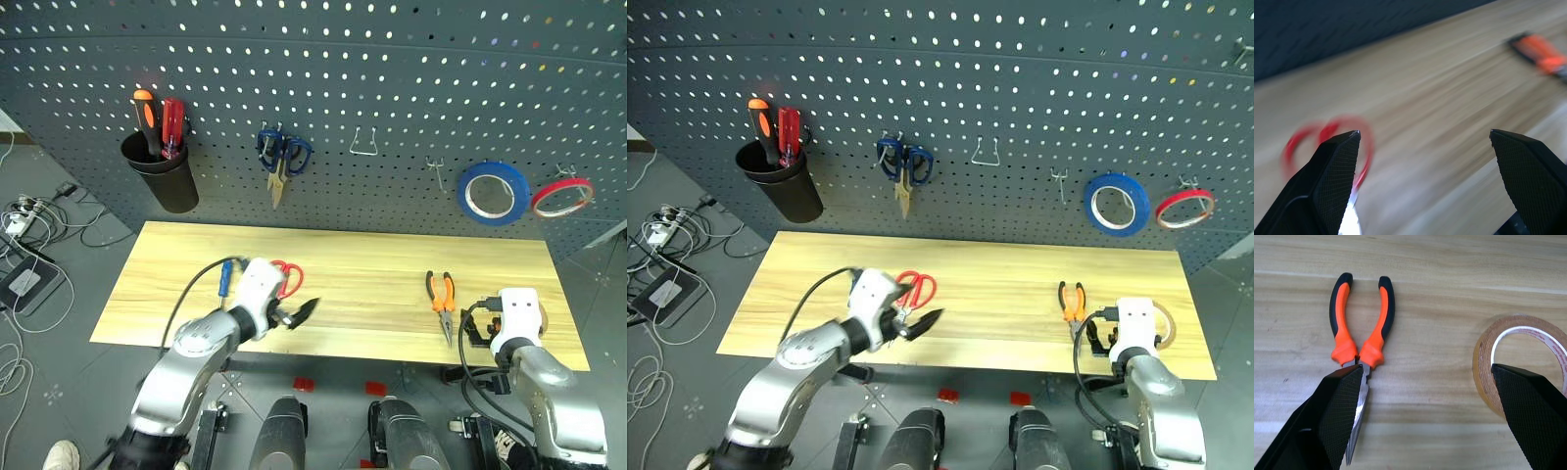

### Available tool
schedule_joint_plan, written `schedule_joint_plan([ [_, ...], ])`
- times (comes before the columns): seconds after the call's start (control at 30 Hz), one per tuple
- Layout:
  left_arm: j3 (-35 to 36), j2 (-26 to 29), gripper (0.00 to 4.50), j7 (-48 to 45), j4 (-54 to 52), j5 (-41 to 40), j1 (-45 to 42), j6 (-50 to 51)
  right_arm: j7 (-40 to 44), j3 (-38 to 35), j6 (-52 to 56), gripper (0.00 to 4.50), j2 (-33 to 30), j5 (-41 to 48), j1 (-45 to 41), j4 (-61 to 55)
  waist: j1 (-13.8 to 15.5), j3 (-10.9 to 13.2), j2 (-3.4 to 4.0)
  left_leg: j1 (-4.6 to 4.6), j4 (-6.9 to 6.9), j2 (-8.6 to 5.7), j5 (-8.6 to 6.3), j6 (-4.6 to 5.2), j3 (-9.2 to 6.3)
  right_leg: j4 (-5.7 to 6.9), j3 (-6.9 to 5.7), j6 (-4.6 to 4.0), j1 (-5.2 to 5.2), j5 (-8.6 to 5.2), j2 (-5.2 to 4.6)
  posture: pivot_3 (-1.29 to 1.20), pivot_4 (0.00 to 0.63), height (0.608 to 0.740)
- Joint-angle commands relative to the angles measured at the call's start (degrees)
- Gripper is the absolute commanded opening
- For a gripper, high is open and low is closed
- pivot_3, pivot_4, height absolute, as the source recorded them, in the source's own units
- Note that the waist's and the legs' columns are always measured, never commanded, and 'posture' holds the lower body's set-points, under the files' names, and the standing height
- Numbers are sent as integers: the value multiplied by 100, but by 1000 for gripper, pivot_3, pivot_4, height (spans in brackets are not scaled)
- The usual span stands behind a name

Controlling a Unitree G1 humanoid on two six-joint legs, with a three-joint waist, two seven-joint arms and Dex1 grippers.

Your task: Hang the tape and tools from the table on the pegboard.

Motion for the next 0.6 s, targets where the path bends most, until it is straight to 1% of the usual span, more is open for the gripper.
schedule_joint_plan([
  [0.03, -768, -140, 4461, -802, 329, 70, -634, -619, 148, -231, 77, 4500, -237, 144, -229, 166, -28, 77, 9, 2, -1, 1, -1, 1, 4, -2, 4, 0, 0, 0, 1, 45, 349, 740],
  [0.1, -1162, -379, 4461, -1116, 815, 184, -1082, -1022, 147, -297, 162, 4500, -273, 213, -469, 337, -44, 164, 7, 1, 1, 1, -1, 1, 9, 0, 4, 0, -2, 0, 2, 21, 370, 740],
  [0.17, -1338, -674, 4461, -1225, 1341, 255, -1411, -1316, 133, -316, 204, 4500, -297, 240, -641, 454, -79, 239, 3, 0, 7, 0, 0, 1, 10, 4, 4, 0, -3, 1, 2, 6, 383, 740],
  [0.23, -1372, -950, 4461, -1288, 1865, 253, -1669, -1431, 114, -302, 213, 4500, -326, 248, -759, 528, -132, 326, 0, -1, 7, 0, -1, 2, 13, 4, 8, 0, -4, 1, 1, -13, 401, 740],
  [0.27, -1430, -1120, 4461, -1353, 2324, 348, -1878, -1708, 102, -268, 202, 4500, -331, 234, -847, 611, -156, 360, 0, -5, 7, 0, -1, 2, 11, 3, 7, 0, -7, 1, 2, -32, 420, 740],
  [0.37, -1491, -1560, 4461, -1540, 3378, 496, -2412, -2348, 58, -238, 179, 4500, -354, 203, -1071, 837, -200, 486, -4, -8, 10, 1, -4, 8, 11, 8, 9, 0, -13, 1, 3, -53, 439, 740],
  [0.53, -1499, -1950, 4461, -1863, 4366, 689, -2903, -3054, -68, -482, 199, 4500, -426, 231, -1324, 1173, -283, 689, -12, -11, 14, -1, -5, 9, 29, 7, 9, 3, -15, 3, -2, -63, 471, 740],
  [0.6, -1485, -2068, 4461, -1939, 4632, 735, -3033, -3243, -27, -442, 95, 4500, -541, 163, -1325, 1300, -292, 741, -14, -13, 12, 1, -5, 10, 36, 6, 10, 4, -19, 3, -4, -62, 474, 740],
])
